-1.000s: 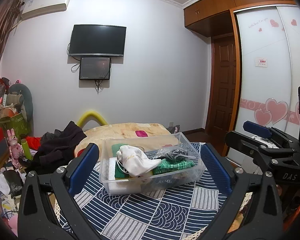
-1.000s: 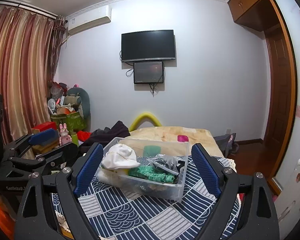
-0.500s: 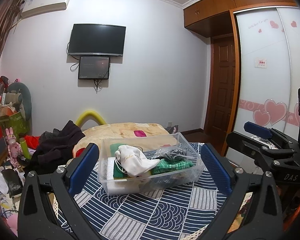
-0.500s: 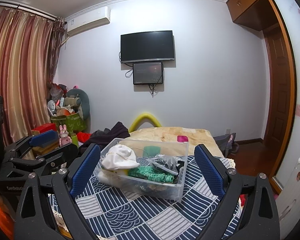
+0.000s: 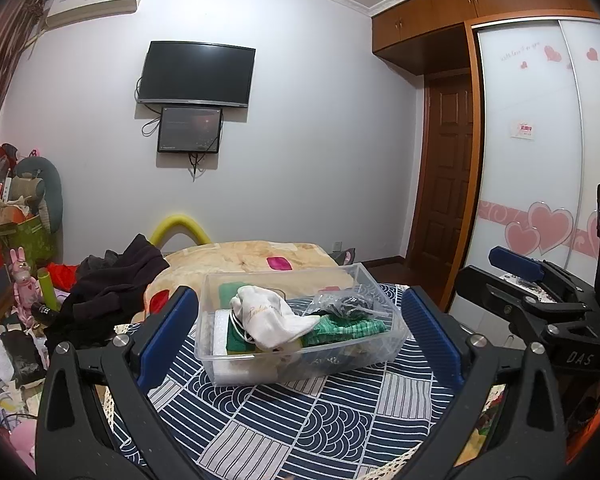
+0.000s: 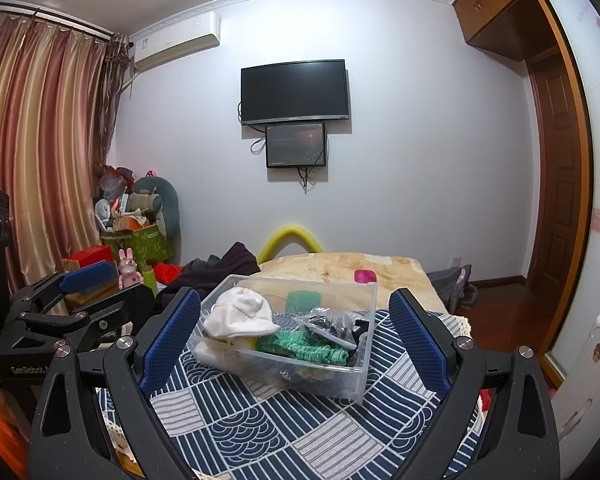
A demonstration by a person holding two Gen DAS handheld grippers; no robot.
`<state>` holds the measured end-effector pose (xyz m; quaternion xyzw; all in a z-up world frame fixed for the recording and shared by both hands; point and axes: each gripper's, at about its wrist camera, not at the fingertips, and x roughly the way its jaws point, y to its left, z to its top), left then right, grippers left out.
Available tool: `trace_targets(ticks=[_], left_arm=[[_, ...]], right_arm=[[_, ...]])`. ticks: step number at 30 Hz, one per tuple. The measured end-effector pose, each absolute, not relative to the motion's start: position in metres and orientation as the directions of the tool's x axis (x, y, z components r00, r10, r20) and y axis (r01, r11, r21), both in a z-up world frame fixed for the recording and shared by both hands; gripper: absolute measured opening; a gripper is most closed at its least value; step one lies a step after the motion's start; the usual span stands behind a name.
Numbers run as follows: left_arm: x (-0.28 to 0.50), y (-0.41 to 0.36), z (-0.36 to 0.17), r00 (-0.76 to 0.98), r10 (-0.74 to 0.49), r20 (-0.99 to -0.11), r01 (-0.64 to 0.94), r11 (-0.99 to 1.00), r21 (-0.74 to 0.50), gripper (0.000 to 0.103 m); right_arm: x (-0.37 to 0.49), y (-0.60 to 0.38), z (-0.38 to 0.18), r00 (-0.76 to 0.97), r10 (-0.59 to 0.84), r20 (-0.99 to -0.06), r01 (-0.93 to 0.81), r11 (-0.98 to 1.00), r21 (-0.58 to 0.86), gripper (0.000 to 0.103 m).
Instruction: Organize soft objects
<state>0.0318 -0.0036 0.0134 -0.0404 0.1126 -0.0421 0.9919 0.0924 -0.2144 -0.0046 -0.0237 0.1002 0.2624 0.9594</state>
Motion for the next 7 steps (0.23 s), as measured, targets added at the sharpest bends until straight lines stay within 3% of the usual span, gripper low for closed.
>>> trace_targets(ticks=[7], left_arm=[[0.0307,-0.0039,0.0131,0.972,-0.091,-0.218,0.073,0.993,-0.090,0.103]], right_arm=[[0.0936,-0.2173,-0.0056,0.842,0.498,-0.207,-0.507,0.862,0.010,0.098]])
